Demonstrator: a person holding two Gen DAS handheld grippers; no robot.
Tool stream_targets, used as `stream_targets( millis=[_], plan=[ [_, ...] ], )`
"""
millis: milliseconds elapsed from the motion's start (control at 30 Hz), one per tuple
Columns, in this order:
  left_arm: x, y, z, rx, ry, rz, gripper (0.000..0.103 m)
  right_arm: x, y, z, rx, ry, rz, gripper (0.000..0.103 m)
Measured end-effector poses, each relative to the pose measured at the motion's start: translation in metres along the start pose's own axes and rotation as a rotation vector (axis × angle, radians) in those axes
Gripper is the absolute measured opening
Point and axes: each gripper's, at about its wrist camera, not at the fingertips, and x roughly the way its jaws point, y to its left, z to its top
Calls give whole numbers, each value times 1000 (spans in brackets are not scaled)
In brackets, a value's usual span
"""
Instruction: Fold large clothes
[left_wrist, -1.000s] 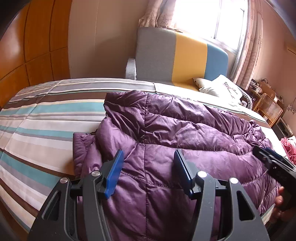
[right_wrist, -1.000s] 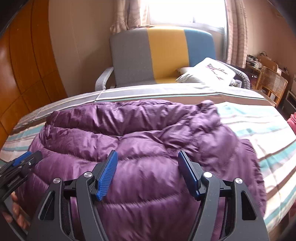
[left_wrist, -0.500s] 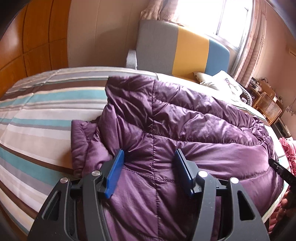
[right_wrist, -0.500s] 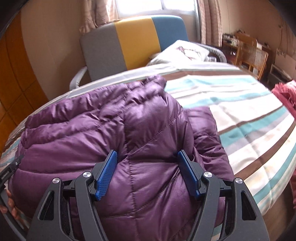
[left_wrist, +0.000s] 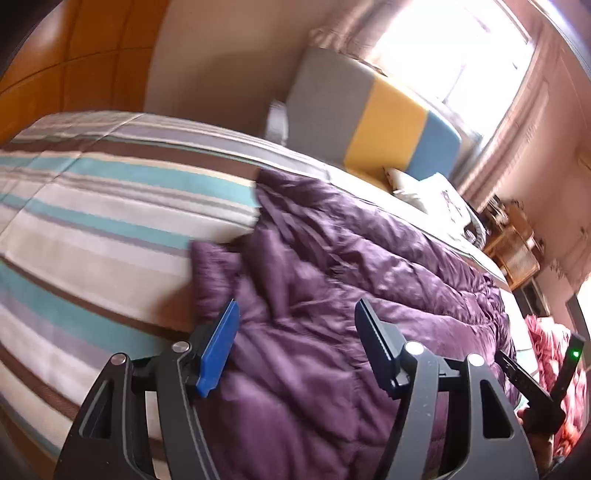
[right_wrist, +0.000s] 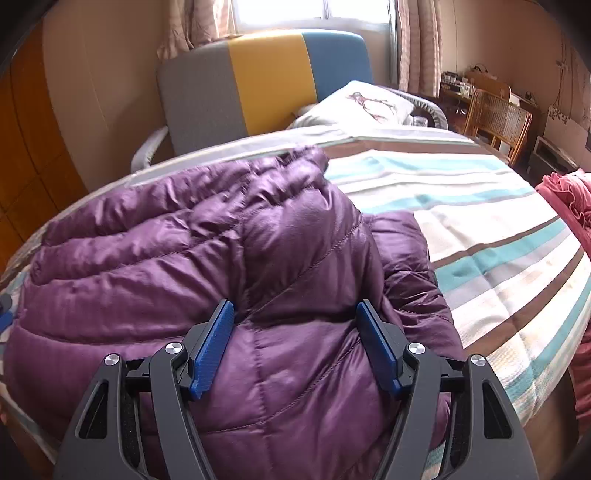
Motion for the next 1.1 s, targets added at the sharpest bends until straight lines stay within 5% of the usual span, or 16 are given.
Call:
stream_targets(
  millis=[100,300,500,667,900,1100],
  plan=[
    [-5,21,-4,-45,4,29,65,-16,11,0,-36,-35,27,68],
    [-10,65,-18,-164,34,12,65,-45,53,-5,-143,-66,160,36],
    [-9,87,-25,-263,45,-119,65,-52,93,-18,-234,-25,261,20],
    [-2,99,-32,-364,46,-237,78,-46,103,-30,-274,9,254,20],
    [10,97,-37,-372,57,-283,80,-25,103,-40,-285,43,231,20],
    [18,91,-36,-379,107,-427,81,-22,100,-41,-259,51,235,20]
  ],
)
